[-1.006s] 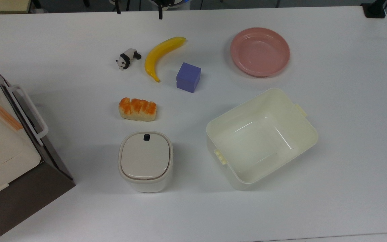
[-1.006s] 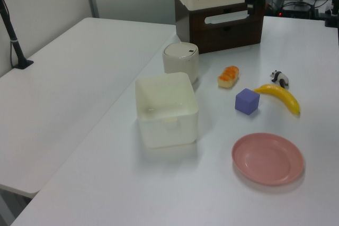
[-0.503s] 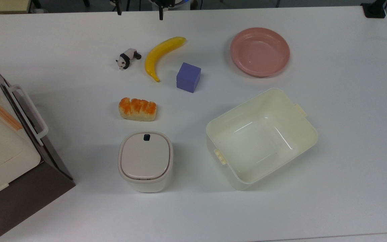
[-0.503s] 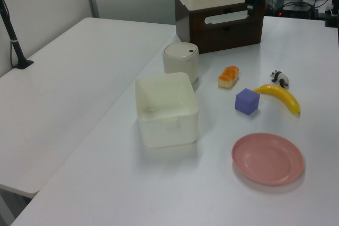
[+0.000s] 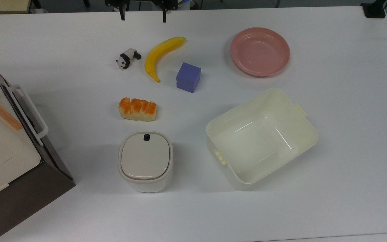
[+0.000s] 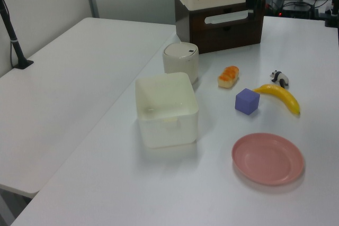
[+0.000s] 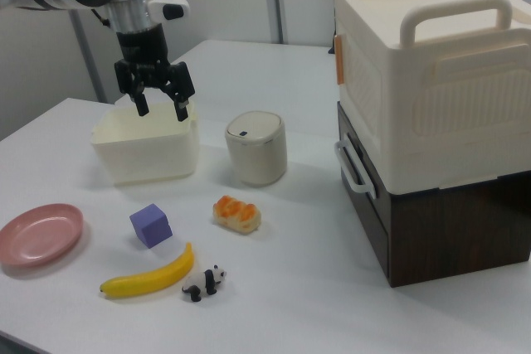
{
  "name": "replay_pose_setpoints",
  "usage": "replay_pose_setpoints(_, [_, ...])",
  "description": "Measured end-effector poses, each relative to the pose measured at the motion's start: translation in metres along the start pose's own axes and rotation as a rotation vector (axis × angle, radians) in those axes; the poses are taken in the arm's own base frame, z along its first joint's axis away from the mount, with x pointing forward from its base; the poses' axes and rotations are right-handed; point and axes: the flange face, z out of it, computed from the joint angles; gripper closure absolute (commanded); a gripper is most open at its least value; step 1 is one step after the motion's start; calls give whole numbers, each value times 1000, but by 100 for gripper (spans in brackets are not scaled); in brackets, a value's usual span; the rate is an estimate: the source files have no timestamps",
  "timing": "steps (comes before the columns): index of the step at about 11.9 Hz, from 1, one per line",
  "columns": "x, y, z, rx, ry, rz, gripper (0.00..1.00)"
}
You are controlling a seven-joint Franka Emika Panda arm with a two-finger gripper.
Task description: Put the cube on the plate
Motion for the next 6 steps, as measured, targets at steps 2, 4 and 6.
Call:
replay_pose_setpoints(2, [2,-13,6,-1,-12,-46,0])
replay_pose_setpoints(4, [4,-33,19,-2,-38,-86,0])
replay_pose_setpoints(6, [2,-60,43,-6,-89,-135,0])
